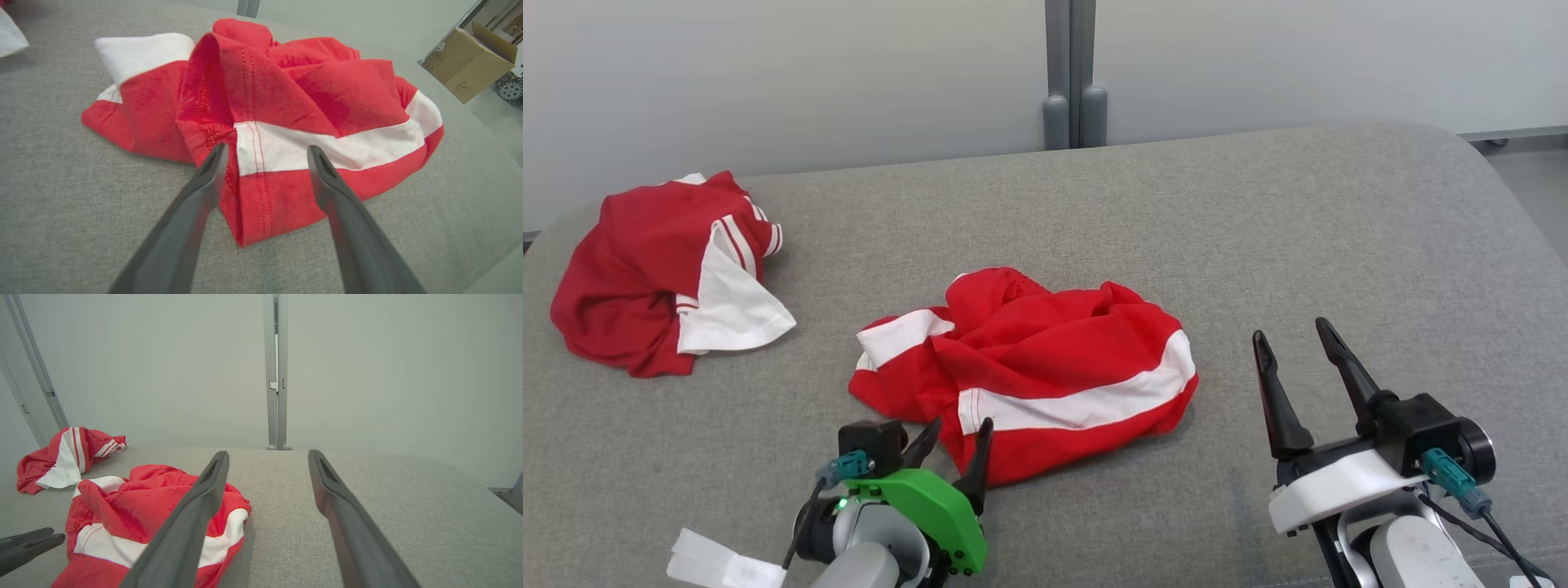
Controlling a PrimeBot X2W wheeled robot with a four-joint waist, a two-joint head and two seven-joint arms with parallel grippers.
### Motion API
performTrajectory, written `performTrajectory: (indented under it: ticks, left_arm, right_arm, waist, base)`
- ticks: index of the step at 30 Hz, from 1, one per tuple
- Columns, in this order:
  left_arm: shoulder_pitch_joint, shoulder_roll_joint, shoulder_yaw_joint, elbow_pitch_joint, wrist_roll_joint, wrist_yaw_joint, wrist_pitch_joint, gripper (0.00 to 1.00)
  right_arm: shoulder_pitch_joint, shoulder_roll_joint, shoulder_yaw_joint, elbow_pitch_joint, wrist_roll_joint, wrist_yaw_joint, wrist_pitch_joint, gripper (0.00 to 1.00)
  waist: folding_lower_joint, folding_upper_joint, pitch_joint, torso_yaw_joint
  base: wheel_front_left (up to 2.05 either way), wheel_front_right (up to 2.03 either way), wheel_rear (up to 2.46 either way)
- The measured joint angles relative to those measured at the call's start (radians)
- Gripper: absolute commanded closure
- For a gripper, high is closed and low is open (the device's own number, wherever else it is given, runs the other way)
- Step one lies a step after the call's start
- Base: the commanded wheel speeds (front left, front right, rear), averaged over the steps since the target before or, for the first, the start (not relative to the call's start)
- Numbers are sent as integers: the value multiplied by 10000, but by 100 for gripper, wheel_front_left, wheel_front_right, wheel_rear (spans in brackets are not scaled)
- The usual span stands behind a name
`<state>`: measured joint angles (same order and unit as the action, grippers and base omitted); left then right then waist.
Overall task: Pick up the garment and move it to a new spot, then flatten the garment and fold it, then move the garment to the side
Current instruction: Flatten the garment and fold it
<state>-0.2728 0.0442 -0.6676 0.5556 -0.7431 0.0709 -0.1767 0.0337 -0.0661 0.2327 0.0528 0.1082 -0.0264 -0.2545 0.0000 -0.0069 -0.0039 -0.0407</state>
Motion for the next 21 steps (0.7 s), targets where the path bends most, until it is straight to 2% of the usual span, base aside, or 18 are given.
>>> performTrajectory:
  ticks: [8,21]
  left_arm:
    - [64,-2,194,215,-211,2,15,0]
    - [-283,-4,560,802,-410,90,38,0]
  right_arm:
    - [-2,-2,171,0,-33,117,0,0]
    - [-45,-77,-15,-98,-102,163,0,0]
  waist:
    - [0,0,4,-188]
    - [0,0,505,-891]
  base:
    - [0,0,0]
    - [0,0,0]
